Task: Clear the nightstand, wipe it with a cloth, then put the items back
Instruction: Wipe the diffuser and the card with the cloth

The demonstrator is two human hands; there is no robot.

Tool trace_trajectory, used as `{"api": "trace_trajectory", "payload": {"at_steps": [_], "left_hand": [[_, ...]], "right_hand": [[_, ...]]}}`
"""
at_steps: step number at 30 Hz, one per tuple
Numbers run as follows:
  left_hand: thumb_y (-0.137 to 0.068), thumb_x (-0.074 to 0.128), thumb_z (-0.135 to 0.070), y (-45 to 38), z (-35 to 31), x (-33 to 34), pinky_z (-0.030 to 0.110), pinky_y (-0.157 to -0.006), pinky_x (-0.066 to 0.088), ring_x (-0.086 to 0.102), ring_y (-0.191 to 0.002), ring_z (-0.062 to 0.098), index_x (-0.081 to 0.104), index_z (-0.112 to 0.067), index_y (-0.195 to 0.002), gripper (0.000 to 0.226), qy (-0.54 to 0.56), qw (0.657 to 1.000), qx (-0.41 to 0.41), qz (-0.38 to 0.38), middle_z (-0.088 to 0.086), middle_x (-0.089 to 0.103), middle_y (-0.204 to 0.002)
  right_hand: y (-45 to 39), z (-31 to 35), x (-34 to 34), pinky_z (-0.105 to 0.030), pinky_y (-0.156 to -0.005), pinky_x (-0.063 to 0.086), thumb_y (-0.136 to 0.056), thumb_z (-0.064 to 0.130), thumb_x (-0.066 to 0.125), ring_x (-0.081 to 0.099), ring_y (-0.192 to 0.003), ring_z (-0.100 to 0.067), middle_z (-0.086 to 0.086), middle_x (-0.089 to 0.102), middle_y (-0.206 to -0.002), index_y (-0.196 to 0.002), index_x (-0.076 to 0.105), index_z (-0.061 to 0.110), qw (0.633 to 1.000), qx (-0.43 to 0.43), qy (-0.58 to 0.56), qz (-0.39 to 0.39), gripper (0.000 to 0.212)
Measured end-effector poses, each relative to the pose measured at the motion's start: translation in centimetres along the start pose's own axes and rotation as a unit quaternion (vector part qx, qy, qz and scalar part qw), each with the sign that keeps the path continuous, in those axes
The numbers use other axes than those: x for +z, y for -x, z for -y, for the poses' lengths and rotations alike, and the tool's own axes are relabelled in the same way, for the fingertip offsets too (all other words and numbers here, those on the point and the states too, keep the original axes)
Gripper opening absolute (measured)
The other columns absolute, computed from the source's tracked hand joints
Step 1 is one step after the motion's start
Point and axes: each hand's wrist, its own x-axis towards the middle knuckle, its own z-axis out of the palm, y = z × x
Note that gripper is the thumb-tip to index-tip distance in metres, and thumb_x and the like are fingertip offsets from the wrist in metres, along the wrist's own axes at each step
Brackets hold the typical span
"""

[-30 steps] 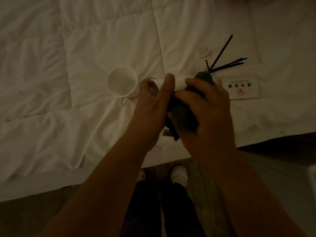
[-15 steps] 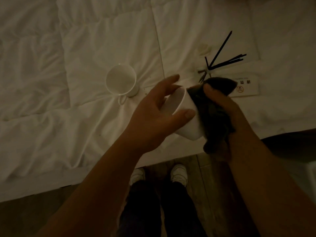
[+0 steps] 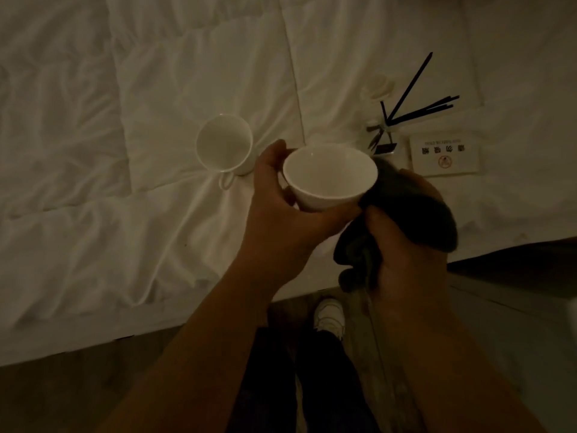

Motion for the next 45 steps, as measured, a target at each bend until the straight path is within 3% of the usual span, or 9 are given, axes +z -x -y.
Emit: {"api": "trace_trajectory", "payload": {"at_steps": [7, 13, 18, 23, 29, 33, 36, 42, 45], "left_hand": [[-0.060, 0.086, -0.026, -1.5, -1.6, -2.6, 0.025, -0.090, 0.051, 0.055, -0.117, 0.012, 0.033, -0.023, -0.133, 0.090, -0.146, 0.971, 0.128, 0.136, -0.002, 0.050, -0.128], [-0.057, 0.082, -0.041, -2.0, -2.1, -3.7, 0.041, -0.092, 0.051, 0.053, -0.114, 0.018, 0.035, -0.028, -0.133, 0.091, -0.255, 0.934, 0.158, 0.192, 0.004, 0.046, -0.125], [-0.060, 0.078, -0.045, -2.1, -1.2, -3.9, 0.010, -0.091, 0.040, 0.043, -0.112, 0.007, 0.036, -0.026, -0.135, 0.089, -0.327, 0.883, 0.230, 0.245, -0.024, 0.034, -0.119], [-0.062, 0.080, -0.043, -2.6, 0.0, -4.3, 0.022, -0.092, 0.045, 0.046, -0.113, 0.014, 0.034, -0.031, -0.135, 0.087, -0.364, 0.868, 0.238, 0.240, -0.003, 0.036, -0.121], [-0.059, 0.085, -0.046, -2.2, 0.8, -4.5, 0.037, -0.094, 0.050, 0.047, -0.121, 0.015, 0.038, -0.029, -0.134, 0.091, -0.281, 0.921, 0.173, 0.205, -0.002, 0.044, -0.130], [-0.058, 0.085, -0.046, -2.6, 0.7, -4.2, 0.038, -0.094, 0.050, 0.048, -0.121, 0.017, 0.038, -0.034, -0.134, 0.090, -0.283, 0.916, 0.158, 0.238, -0.005, 0.045, -0.129], [-0.062, 0.081, -0.046, -3.0, 0.8, -3.7, 0.013, -0.093, 0.040, 0.042, -0.114, 0.003, 0.036, -0.035, -0.135, 0.087, -0.348, 0.888, 0.181, 0.239, -0.006, 0.039, -0.123], [-0.069, 0.067, -0.052, -3.2, 1.6, -2.4, 0.038, -0.093, 0.047, 0.038, -0.117, 0.018, 0.033, -0.031, -0.135, 0.077, -0.400, 0.853, 0.239, 0.236, -0.003, 0.033, -0.125], [-0.065, 0.078, -0.044, -3.9, 2.4, -2.3, 0.049, -0.094, 0.048, 0.039, -0.122, 0.021, 0.033, -0.031, -0.134, 0.083, -0.380, 0.881, 0.234, 0.156, 0.003, 0.033, -0.133]], "right_hand": [[-0.1, 5.2, 0.7, -0.039, -0.087, 0.052, -0.079, 0.028, 0.066, 0.057, -0.106, -0.017, 0.011, 0.055, -0.112, -0.125, 0.049, 0.015, 0.890, -0.328, 0.276, 0.154, 0.050], [-1.2, 6.4, 2.1, -0.020, -0.073, 0.047, -0.078, 0.021, 0.069, 0.056, -0.079, -0.008, 0.008, 0.060, -0.092, -0.112, 0.059, 0.021, 0.789, -0.221, 0.464, 0.338, 0.036], [-2.6, 5.9, 2.0, -0.010, -0.064, 0.040, -0.077, 0.030, 0.072, 0.054, -0.076, -0.004, 0.011, 0.058, -0.091, -0.112, 0.055, 0.026, 0.717, -0.191, 0.528, 0.413, 0.039], [-3.4, 5.5, 2.0, -0.021, -0.070, 0.052, -0.073, 0.023, 0.077, 0.060, -0.078, -0.006, 0.011, 0.060, -0.087, -0.101, 0.051, 0.033, 0.763, -0.118, 0.474, 0.424, 0.039], [-2.2, 4.5, -0.5, -0.024, -0.079, 0.056, -0.074, 0.007, 0.075, 0.067, -0.092, -0.009, 0.008, 0.071, -0.092, -0.101, 0.068, 0.032, 0.931, 0.036, 0.159, 0.327, 0.037], [-2.5, 2.9, -0.4, -0.034, -0.086, 0.049, -0.086, 0.028, 0.055, 0.058, -0.101, -0.017, 0.005, 0.065, -0.111, -0.117, 0.065, 0.018, 0.768, -0.308, 0.502, 0.251, 0.034], [-2.0, 1.5, 0.7, -0.046, -0.078, 0.046, -0.074, 0.010, 0.071, 0.053, -0.096, -0.035, -0.004, 0.065, -0.106, -0.107, 0.064, 0.017, 0.722, -0.280, 0.576, 0.261, 0.034], [-2.9, 2.0, 0.8, -0.007, -0.058, 0.041, -0.087, 0.007, 0.060, 0.055, -0.061, -0.007, 0.012, 0.050, -0.067, -0.079, 0.052, 0.030, 0.879, -0.033, 0.400, 0.258, 0.026], [-2.9, 2.9, -1.3, -0.017, -0.059, 0.053, -0.082, -0.003, 0.059, 0.067, -0.066, -0.011, -0.010, 0.070, -0.080, -0.077, 0.072, 0.025, 0.947, 0.155, 0.091, 0.265, 0.031]]}}
